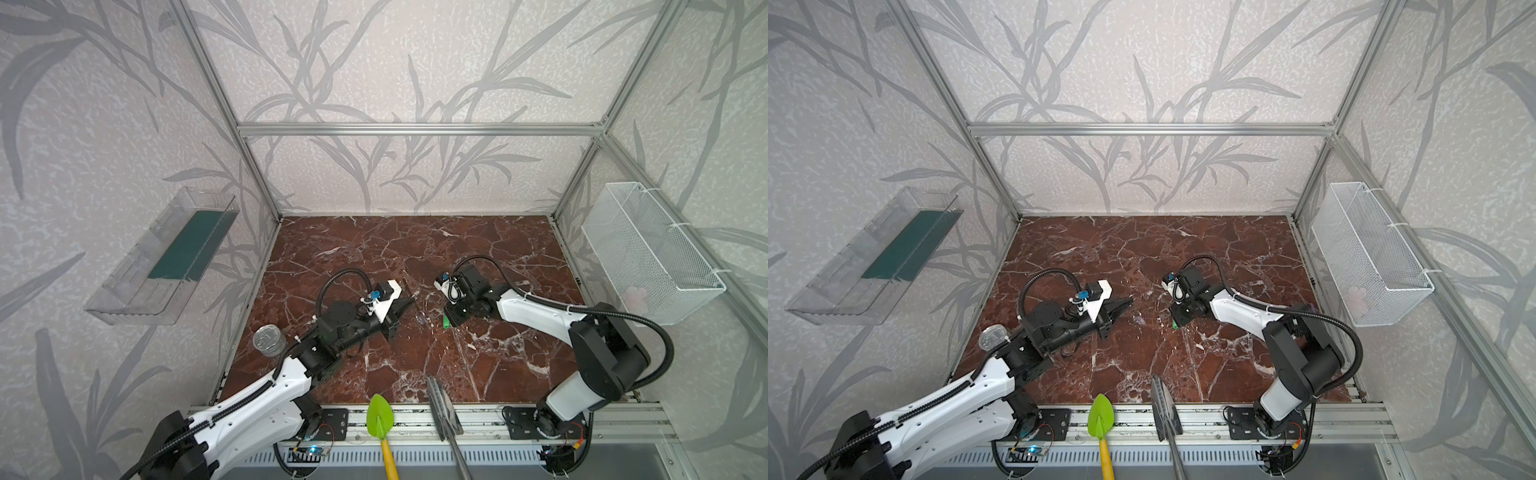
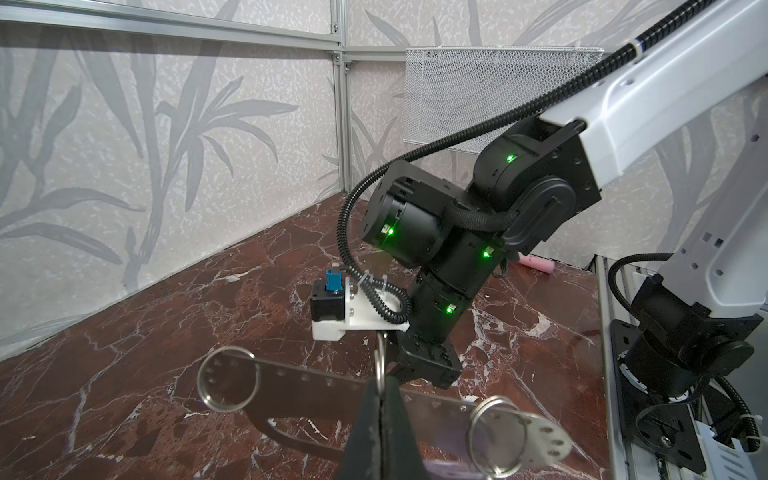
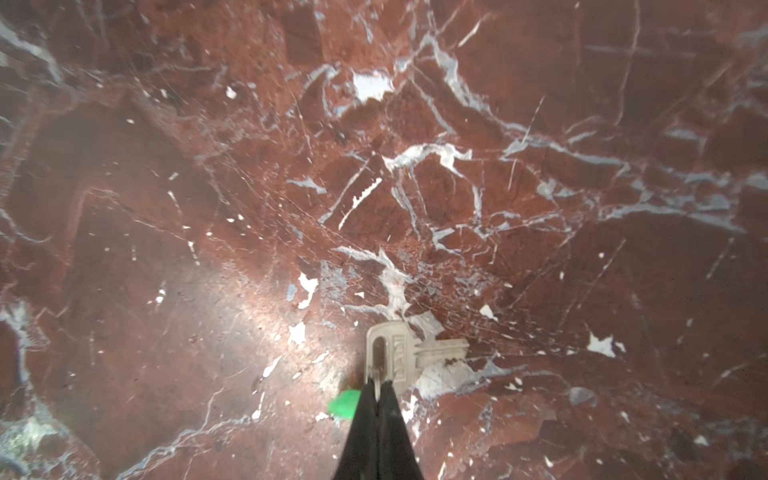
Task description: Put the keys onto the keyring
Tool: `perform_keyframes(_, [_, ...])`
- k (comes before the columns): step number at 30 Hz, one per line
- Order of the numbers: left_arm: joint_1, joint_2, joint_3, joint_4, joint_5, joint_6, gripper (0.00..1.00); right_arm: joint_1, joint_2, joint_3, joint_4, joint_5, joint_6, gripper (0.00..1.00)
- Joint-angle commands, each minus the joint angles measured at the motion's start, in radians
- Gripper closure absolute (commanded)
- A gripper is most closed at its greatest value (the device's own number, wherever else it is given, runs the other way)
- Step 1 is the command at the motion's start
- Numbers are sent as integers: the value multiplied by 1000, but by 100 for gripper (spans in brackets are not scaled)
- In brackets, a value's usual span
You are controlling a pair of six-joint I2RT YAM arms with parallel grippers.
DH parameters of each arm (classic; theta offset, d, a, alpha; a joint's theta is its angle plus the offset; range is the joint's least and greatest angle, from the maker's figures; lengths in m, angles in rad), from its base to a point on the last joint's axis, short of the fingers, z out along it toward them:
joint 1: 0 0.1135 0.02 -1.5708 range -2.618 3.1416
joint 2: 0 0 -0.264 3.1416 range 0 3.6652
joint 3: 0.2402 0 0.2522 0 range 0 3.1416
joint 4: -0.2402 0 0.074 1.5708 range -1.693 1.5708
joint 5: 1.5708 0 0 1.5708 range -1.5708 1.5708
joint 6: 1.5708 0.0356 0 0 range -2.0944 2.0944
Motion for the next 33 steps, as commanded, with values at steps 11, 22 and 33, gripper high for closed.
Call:
perform_keyframes(11, [1,-25,22,-6,-12,13,100,7,32,66,-10,61,40,82])
perform_keyframes(22, [0,-23,20,-3,-12,10,100,22,39,44,-13,62,46,80])
perform_keyframes(33, [0,-29,19,-9,-8,8,100,23,51,-4,23,47,188,71])
